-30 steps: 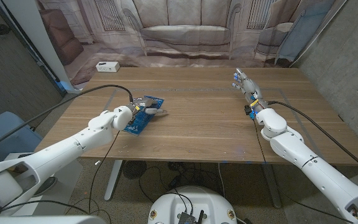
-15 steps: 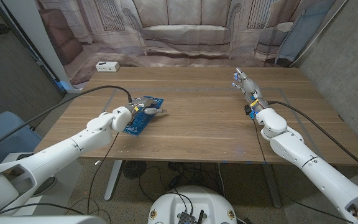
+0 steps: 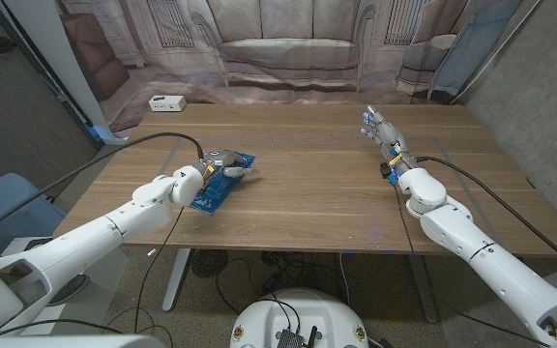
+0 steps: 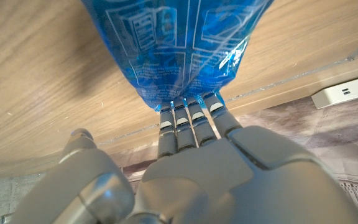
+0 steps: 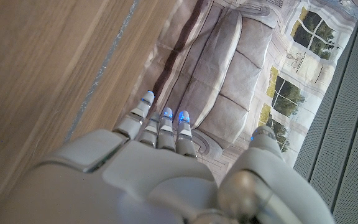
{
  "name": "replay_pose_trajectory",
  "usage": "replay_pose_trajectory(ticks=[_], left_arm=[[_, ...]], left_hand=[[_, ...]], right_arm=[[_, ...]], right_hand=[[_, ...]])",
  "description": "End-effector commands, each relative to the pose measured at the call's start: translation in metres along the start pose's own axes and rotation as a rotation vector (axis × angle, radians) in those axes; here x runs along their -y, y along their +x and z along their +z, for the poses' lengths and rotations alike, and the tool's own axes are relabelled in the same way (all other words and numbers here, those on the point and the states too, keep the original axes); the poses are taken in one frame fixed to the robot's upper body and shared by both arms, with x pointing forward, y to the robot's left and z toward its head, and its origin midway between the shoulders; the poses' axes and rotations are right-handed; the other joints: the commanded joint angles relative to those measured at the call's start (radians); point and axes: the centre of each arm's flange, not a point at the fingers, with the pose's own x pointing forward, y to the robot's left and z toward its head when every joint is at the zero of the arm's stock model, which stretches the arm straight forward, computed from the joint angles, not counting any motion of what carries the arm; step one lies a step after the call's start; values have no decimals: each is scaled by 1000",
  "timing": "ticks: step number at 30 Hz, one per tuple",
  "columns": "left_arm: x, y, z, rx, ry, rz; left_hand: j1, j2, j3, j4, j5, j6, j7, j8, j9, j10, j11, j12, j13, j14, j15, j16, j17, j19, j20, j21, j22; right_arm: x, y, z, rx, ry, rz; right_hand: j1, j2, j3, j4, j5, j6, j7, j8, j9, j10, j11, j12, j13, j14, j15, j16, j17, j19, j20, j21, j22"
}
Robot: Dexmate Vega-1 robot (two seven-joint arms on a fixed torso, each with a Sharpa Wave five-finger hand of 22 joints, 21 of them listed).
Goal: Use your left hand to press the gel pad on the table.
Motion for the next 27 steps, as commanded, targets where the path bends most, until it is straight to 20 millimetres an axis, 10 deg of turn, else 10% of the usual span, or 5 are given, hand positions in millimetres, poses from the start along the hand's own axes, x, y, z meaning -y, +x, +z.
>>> replay_pose_trajectory(ticks=[1,27], left_arm=[[-13,-4,0,-10,-3,63],[-32,-22,-6,-52,-12,171]], left_hand=[[5,12,4,-6,3,-9,0,-2,3,-5,-4,-5,0,-6,2,-4,-1,-7,1,0,3],[13,22,10,-10,1,-12,-3,-4,3,-6,-8,-7,0,-10,3,-4,-1,-15,2,-3,3]], right_arm=[[2,2,0,3,0,1],[4,0,-3,11,11,-9]], right_hand=[[8,6,2,-4,-1,5,0,3,3,7,1,1,5,9,2,7,3,6,3,2,4],[8,7,1,-5,-1,7,0,3,3,7,0,1,6,9,1,7,4,6,2,2,4]])
